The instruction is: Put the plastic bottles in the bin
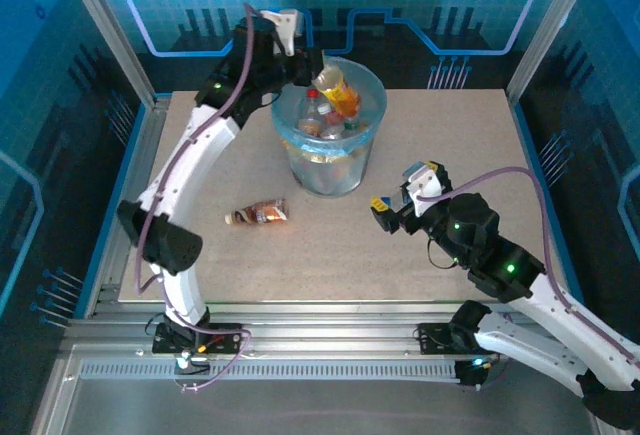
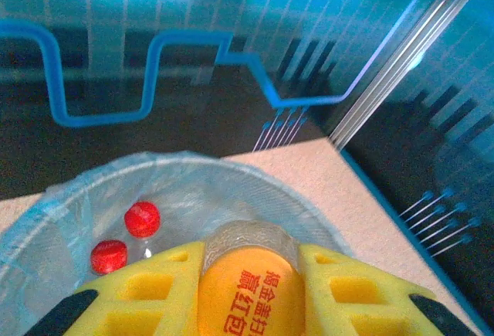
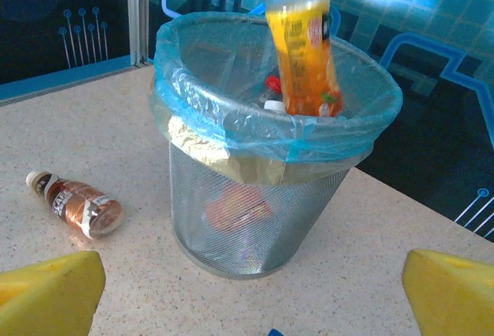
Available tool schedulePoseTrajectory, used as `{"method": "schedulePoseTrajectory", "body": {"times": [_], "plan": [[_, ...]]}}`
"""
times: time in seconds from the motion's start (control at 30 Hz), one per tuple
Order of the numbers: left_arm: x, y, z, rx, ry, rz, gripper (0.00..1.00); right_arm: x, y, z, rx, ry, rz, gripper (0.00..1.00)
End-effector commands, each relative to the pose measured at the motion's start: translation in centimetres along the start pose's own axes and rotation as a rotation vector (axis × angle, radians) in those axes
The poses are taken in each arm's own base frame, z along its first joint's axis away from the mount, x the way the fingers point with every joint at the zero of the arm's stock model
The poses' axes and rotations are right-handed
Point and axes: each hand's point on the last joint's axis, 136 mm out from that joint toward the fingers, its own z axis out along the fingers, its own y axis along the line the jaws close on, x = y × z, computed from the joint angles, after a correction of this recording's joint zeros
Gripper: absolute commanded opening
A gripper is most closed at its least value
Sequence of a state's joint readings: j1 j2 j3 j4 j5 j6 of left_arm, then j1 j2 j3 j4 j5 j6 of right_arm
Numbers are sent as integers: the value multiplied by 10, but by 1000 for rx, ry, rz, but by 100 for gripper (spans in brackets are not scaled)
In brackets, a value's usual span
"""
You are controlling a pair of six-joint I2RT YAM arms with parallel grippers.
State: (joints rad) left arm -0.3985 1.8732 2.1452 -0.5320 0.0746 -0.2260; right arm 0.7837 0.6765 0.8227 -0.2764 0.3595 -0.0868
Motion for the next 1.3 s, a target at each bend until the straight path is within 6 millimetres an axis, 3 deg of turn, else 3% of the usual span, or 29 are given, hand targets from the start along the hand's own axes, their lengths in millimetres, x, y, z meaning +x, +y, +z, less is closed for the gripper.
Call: {"method": "schedulePoseTrajectory", "body": {"times": [0.0, 0.17, 0.4, 0.83, 0.93, 1.0, 1.1, 1.27], "plan": [[20, 1, 16, -26, 89, 90, 0, 5, -5, -4, 16, 18, -6, 100], [63, 6, 50, -71, 222, 183, 0, 10, -3, -9, 1, 23, 4, 100], [116, 21, 82, -80, 364, 152, 0, 19, -1, -14, -13, 39, 25, 100], [177, 44, 109, -114, 509, 138, 0, 27, -1, -19, -16, 56, 49, 100], [173, 40, 109, -101, 496, 127, 1, 27, 0, -19, -18, 57, 52, 100], [161, 32, 105, -75, 470, 112, 11, 26, -1, -20, -18, 54, 51, 100], [131, 17, 96, -37, 398, 94, 39, 24, -2, -20, -14, 51, 52, 100], [66, -8, 58, 0, 231, 94, 59, 21, -3, -22, -10, 47, 53, 100]]}}
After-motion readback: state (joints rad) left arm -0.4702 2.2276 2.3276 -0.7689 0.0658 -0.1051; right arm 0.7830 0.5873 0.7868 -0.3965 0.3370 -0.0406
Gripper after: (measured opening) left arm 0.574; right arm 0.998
